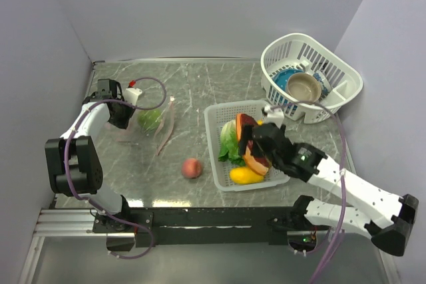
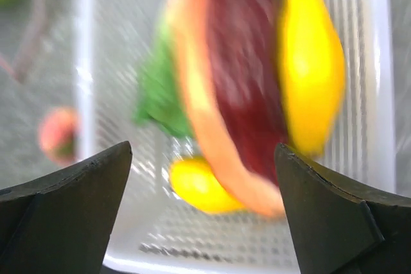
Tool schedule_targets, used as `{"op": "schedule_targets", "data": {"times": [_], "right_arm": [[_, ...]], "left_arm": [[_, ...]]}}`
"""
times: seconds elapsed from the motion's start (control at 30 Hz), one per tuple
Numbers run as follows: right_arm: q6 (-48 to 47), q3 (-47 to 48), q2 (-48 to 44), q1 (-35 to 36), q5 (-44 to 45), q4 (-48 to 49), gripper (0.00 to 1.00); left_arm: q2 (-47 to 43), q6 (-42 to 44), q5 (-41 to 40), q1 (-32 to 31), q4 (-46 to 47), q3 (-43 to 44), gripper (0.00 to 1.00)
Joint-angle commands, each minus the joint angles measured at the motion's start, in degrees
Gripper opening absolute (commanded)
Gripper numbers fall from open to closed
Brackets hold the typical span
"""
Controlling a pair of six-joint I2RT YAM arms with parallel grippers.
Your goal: Open the zip-top bag and remove the fake food
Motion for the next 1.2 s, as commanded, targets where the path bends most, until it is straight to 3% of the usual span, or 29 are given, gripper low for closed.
{"op": "schedule_targets", "data": {"times": [0.0, 0.2, 0.3, 0.43, 0.67, 0.83, 1.17], "right_arm": [[-6.81, 11.89, 6.51, 0.72, 6.89, 2.94, 1.0], [-16.48, 14.53, 17.74, 11.51, -3.2, 15.33, 1.0], [-17.11, 19.45, 29.15, 17.41, -6.28, 12.46, 1.0], [-15.53, 22.97, 38.78, 23.3, -3.91, 12.35, 1.0], [-14.64, 25.69, 46.6, 24.28, -1.55, 12.89, 1.0], [-10.52, 34.55, 56.62, 24.36, 12.31, 2.26, 1.0], [-10.16, 36.08, 63.22, 22.34, 13.14, 2.69, 1.0]], "left_arm": [[-3.07, -0.66, 1.66, -0.25, 0.1, -0.24, 0.01], [-3.51, 0.22, 0.52, -0.25, 0.36, -1.12, 0.01], [-3.51, 0.22, 0.78, -0.25, 0.19, -1.12, 0.01], [-3.6, -0.04, 1.22, -0.16, 0.19, -1.03, 0.01], [-3.95, 0.31, 1.22, -0.25, 0.1, -1.29, 0.01], [-4.04, 0.39, 1.57, -0.25, 0.19, -1.38, 0.01], [-4.65, 1.36, 1.05, -0.16, 0.28, -2.26, 0.01]]}}
